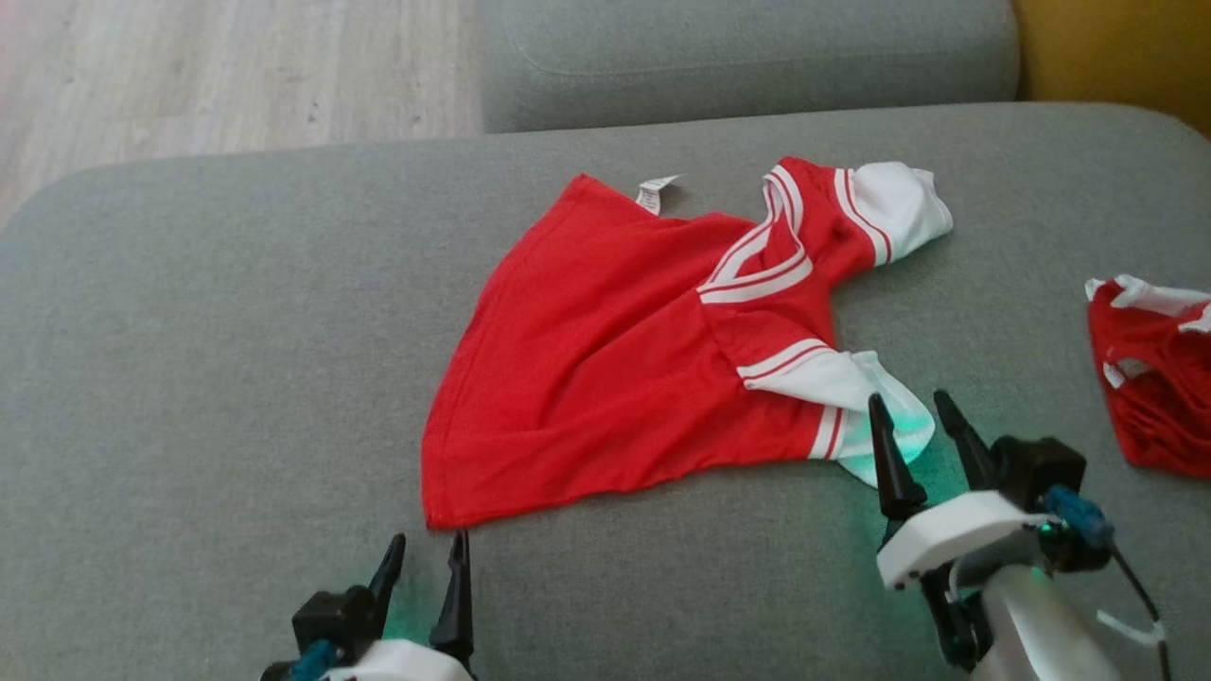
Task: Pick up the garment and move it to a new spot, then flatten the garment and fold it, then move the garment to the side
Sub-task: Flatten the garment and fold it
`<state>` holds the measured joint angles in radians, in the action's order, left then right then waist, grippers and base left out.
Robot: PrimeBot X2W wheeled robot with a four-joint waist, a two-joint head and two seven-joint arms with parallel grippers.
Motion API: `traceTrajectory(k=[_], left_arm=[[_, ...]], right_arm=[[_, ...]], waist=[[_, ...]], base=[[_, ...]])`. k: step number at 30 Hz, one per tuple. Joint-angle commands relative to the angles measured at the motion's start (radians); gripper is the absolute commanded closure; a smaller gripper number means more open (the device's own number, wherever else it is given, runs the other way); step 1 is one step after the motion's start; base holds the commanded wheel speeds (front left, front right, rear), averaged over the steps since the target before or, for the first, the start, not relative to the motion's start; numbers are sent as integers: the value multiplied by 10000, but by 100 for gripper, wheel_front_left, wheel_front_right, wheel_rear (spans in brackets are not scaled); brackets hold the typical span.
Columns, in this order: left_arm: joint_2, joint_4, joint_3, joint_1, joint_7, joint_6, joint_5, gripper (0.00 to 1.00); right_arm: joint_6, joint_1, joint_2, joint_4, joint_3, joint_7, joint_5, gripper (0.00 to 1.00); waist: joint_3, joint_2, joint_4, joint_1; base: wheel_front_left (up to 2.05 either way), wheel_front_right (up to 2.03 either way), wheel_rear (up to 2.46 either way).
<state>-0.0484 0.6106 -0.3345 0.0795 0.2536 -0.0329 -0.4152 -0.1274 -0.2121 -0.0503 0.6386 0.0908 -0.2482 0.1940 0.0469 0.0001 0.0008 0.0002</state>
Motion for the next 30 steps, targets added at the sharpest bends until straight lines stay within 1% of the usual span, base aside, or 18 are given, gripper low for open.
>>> traceTrajectory(k=[1, 5, 11, 17, 18, 19, 20, 23, 28, 30], left_arm=[[-18, -7, 191, 548, 82, 22, -171, 0], [-18, 239, 114, 733, 82, 5, -418, 0], [-18, 716, -203, 1038, 82, -226, -1006, 0], [-18, 994, -245, 1392, 82, -229, -1339, 1], [-18, 1030, -260, 1419, 82, -232, -1365, 28], [-18, 1060, -272, 1448, 82, -227, -1374, 73], [-18, 1061, -258, 1475, 82, -187, -1365, 100], [-18, 1031, -199, 1484, 82, -6, -1235, 100], [-18, 376, 530, 1138, 82, 684, -545, 100], [-18, 121, 881, 912, 82, 896, -183, 100]], right_arm=[[-33, -463, -156, -381, 277, -135, 52, 0], [-33, -544, -256, -475, 304, -135, 85, 0], [-33, -686, -363, -593, 364, -135, 202, 0], [-33, -812, -409, -669, 390, -135, 300, 0], [-33, -824, -418, -669, 388, -135, 314, 0], [-33, -837, -430, -660, 384, -135, 327, 0], [-33, -853, -448, -639, 382, -135, 337, 0], [-33, -930, -534, -480, 353, -135, 379, 0], [-33, -1124, -660, -103, 311, -135, 460, 0], [-33, -1200, -683, 16, 425, -135, 527, 0]], waist=[[160, -1, -133, -2], [287, -1, -235, -2], [501, -1, -415, -2], [664, -1, -533, -2], [675, -1, -538, -2], [683, -1, -538, -2], [689, -1, -530, -2], [658, -1, -432, -2], [563, -1, -112, -2], [533, -1, 19, -2]], base=[[0, 0, 0], [0, 0, 0], [0, 0, 0], [0, 0, 0], [0, 0, 0], [0, 0, 0], [0, 0, 0], [0, 0, 0], [0, 0, 0], [0, 0, 0]])
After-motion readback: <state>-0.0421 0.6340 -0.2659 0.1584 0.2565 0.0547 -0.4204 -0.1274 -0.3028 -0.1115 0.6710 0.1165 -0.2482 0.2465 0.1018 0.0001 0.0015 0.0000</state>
